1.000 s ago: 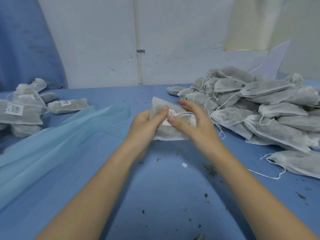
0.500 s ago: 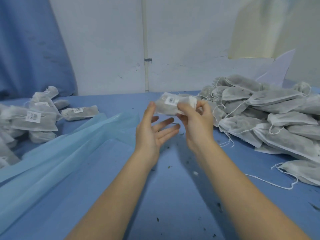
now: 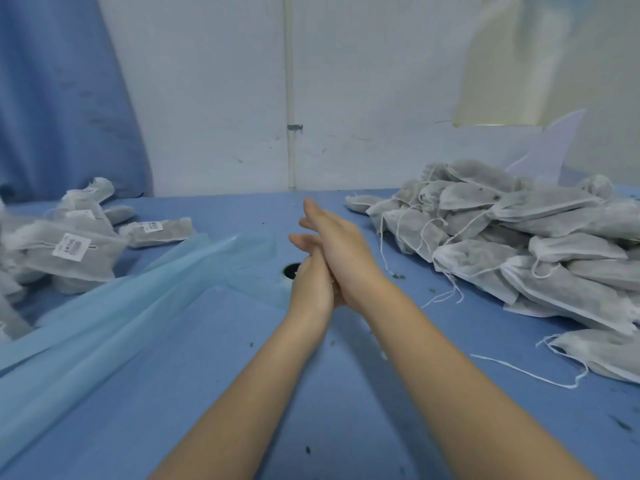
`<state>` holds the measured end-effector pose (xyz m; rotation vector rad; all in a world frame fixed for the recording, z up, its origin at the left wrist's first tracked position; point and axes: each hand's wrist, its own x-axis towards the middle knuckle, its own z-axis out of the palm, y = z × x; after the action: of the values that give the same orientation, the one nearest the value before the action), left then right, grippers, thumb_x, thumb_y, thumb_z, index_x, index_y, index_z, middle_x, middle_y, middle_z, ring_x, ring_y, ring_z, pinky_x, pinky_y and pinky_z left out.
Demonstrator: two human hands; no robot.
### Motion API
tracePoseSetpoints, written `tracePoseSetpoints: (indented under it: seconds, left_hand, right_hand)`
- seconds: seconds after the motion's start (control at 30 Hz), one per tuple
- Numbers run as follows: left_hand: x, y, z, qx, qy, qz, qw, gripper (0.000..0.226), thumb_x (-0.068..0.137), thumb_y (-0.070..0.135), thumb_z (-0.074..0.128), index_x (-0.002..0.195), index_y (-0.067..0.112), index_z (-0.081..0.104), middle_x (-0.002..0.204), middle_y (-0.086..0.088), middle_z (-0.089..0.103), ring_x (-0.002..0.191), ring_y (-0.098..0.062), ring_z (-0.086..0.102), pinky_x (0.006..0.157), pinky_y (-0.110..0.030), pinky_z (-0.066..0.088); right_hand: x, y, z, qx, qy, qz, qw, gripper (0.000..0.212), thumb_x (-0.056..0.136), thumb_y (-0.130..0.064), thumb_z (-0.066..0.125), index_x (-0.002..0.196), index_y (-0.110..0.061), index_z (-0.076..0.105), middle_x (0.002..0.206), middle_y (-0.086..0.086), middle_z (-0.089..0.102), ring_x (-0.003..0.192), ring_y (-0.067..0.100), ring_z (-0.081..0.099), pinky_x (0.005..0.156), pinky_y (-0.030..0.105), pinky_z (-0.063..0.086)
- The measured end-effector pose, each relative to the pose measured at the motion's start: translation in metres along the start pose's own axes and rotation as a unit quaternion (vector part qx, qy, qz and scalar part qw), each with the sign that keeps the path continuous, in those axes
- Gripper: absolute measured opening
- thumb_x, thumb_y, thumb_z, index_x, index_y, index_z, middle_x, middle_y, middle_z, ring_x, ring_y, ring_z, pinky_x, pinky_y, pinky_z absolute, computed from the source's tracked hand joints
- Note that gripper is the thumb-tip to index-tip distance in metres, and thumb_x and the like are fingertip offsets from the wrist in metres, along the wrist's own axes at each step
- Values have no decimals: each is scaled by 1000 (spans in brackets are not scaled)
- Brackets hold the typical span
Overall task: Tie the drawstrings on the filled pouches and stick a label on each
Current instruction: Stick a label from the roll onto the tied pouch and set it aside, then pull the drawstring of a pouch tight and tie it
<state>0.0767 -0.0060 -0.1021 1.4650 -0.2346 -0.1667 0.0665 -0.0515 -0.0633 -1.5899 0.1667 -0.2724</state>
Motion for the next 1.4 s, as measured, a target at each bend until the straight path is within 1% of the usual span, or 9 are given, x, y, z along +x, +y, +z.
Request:
tracePoseSetpoints:
  seconds: [0.1, 0.27, 0.47, 0.73, 0.9, 1.07, 1.17, 1.3, 1.4]
  left_hand:
    - [-2, -8, 27, 89, -37, -9, 995, 35, 98, 21, 33, 72, 19, 56, 73, 0, 64, 79, -20, 64, 83, -39, 53]
    - [-3, -14, 79, 217, -125, 44, 967, 30, 90, 8, 41, 65, 19, 55, 56, 9, 60, 50, -1, 58, 46, -9, 43]
    - [5, -24, 136, 391, -131, 104, 905, 14, 84, 6, 49, 87, 10, 62, 93, -11, 69, 91, -27, 61, 66, -25, 40]
    - [31, -45, 166, 364, -28, 137, 921, 12, 91, 25, 43, 99, 18, 48, 106, -5, 50, 89, -28, 56, 70, -34, 38]
    - [38, -49, 167, 428, -47, 208, 878, 15, 89, 14, 46, 104, 12, 49, 105, -6, 47, 86, -30, 54, 72, -37, 41]
    - [41, -49, 154, 499, -41, 293, 815, 21, 92, 13, 45, 112, 9, 51, 114, -5, 50, 107, -22, 43, 70, -26, 32]
    - [35, -41, 137, 466, 6, 295, 834, 17, 93, 11, 39, 103, 3, 50, 109, -12, 53, 104, -26, 43, 72, -25, 29]
    - [28, -28, 105, 424, 60, 311, 848, 12, 95, 14, 40, 93, 5, 48, 87, -15, 59, 84, -34, 51, 75, -41, 37]
    - [25, -21, 86, 335, 76, 214, 915, 8, 97, 19, 41, 92, 13, 45, 78, -2, 54, 77, -25, 49, 69, -33, 37]
  right_hand:
    - [-5, 8, -36, 8, 45, -20, 999, 17, 94, -37, 55, 105, -27, 64, 82, -15, 68, 77, 1, 67, 75, 24, 47]
    - [-16, 24, -96, 63, 149, -52, 985, 12, 93, -15, 58, 90, -23, 67, 76, -9, 66, 62, 0, 60, 63, 13, 46]
    - [-24, 37, -152, 150, 240, -75, 956, 21, 90, -2, 56, 84, -17, 69, 67, -7, 66, 57, 1, 58, 55, 12, 47]
    - [-22, 42, -171, 140, 264, -66, 952, 22, 88, 3, 53, 84, -14, 67, 63, -1, 59, 55, 6, 51, 59, 15, 46]
    - [-23, 43, -173, 129, 252, -69, 957, 23, 88, 2, 53, 80, -16, 66, 65, -1, 59, 56, 6, 53, 57, 14, 45]
    - [-23, 50, -179, 26, 261, -77, 962, 23, 88, -5, 56, 81, -23, 67, 73, -7, 65, 67, 5, 59, 72, 21, 50]
    - [-24, 54, -181, -97, 269, -101, 953, 20, 89, -11, 56, 89, -28, 67, 88, -17, 66, 83, 1, 60, 76, 11, 44]
    - [-24, 57, -180, -132, 259, -105, 951, 18, 91, -14, 56, 100, -27, 65, 96, -13, 65, 95, 9, 62, 84, 19, 45]
    - [-23, 59, -179, -107, 263, -95, 954, 10, 94, -25, 55, 98, -28, 63, 93, -16, 64, 97, 13, 63, 91, 27, 46]
